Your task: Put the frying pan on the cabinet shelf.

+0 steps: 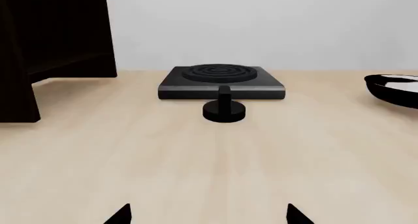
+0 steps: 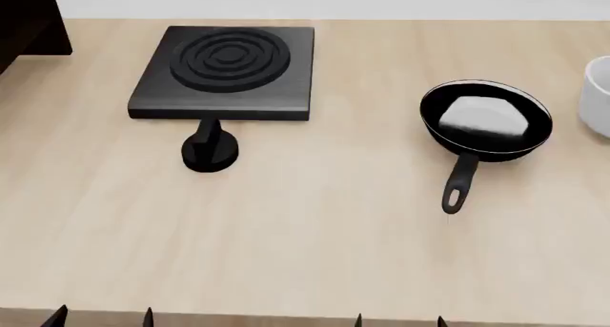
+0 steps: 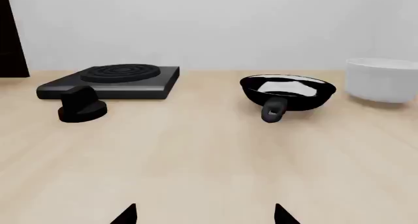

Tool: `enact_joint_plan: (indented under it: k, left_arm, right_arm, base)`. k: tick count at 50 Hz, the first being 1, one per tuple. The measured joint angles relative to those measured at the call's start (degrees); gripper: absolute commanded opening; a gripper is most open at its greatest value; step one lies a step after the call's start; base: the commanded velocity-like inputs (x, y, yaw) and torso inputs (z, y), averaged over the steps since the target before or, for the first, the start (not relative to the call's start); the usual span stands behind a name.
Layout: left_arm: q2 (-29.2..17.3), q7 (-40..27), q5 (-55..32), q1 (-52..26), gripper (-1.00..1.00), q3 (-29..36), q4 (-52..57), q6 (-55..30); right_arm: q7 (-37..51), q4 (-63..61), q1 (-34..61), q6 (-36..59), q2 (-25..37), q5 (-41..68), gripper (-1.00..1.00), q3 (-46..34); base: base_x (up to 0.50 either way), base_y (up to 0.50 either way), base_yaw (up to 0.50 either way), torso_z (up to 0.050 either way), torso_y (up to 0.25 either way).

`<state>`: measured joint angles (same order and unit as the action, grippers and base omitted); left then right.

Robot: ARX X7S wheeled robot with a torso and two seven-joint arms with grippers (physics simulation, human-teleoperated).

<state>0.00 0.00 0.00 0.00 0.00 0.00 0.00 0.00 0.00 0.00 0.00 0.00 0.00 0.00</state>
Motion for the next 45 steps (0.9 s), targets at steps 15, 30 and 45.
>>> enact_joint_plan:
  k: [15, 30, 45]
  left_arm:
    - [-1.65, -1.61, -0.39, -0.21, 1.00, 2.30, 0.03, 0.73]
    - [-3.61, -2.81, -1.38, 0.23, 1.00, 3.98, 0.01, 4.21]
    - [-4.79, -4.05, -2.12, 0.22, 1.00, 5.30, -0.19, 5.19]
  right_arm:
    - [2.17, -0.78, -0.28, 0.08, 1.52, 1.13, 1.00, -2.10]
    - [4.47, -5.00, -1.27, 2.81, 3.23, 1.48, 1.00, -4.97]
    - [5.74, -2.68, -0.47, 0.82, 4.49, 2.26, 1.00, -6.53]
  base:
    - [0.00, 0.00, 0.00, 0.000, 0.000]
    - [0.00, 0.00, 0.00, 0.049, 0.000]
    - [0.00, 0.00, 0.00, 0.050, 0.000]
